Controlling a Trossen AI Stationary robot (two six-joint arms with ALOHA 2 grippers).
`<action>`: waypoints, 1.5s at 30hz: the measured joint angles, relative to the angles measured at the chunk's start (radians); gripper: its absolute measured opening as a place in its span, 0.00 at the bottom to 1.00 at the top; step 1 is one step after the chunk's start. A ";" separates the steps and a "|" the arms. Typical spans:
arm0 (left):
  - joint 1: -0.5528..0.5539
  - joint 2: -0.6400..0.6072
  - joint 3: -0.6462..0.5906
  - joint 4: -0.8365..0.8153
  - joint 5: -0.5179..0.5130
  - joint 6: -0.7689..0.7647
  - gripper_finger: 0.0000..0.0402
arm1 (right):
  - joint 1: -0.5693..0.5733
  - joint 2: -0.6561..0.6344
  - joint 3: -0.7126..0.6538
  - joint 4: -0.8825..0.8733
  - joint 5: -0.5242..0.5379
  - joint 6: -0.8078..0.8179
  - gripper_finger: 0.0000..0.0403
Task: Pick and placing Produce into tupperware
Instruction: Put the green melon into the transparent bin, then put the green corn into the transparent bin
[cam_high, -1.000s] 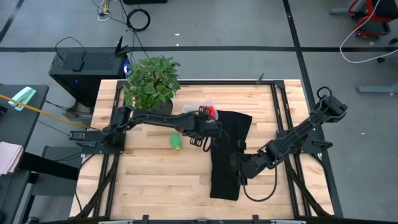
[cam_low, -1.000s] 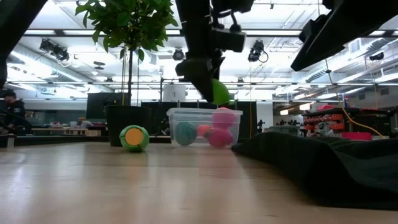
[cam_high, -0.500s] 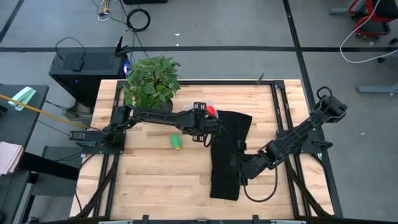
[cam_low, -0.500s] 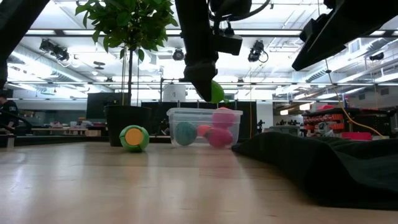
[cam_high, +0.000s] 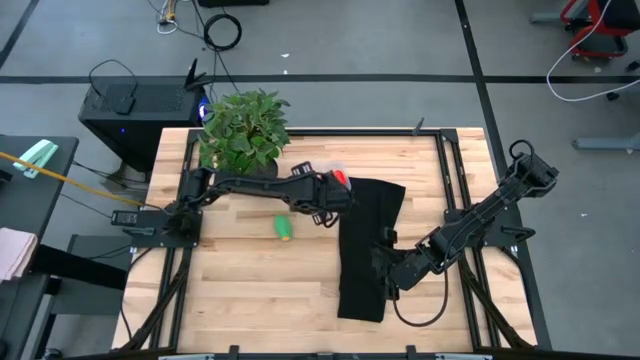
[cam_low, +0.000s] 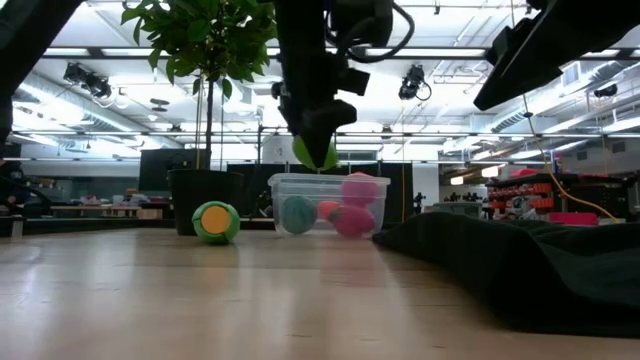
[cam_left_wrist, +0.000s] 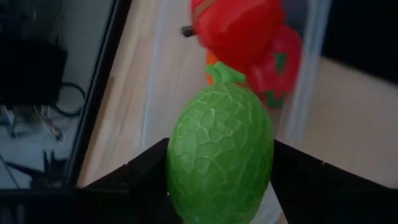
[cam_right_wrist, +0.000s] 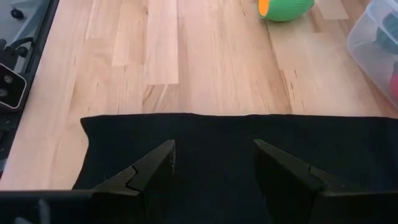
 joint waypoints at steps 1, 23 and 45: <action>0.004 0.000 0.000 -0.004 -0.001 -0.021 0.63 | 0.000 0.000 0.000 0.000 0.002 -0.001 0.55; 0.018 0.000 -0.001 0.025 0.070 0.080 0.73 | 0.000 0.000 0.000 0.002 0.007 -0.002 0.55; -0.319 0.000 -0.001 0.111 0.080 0.054 0.69 | 0.000 0.000 0.000 0.002 0.007 0.000 0.55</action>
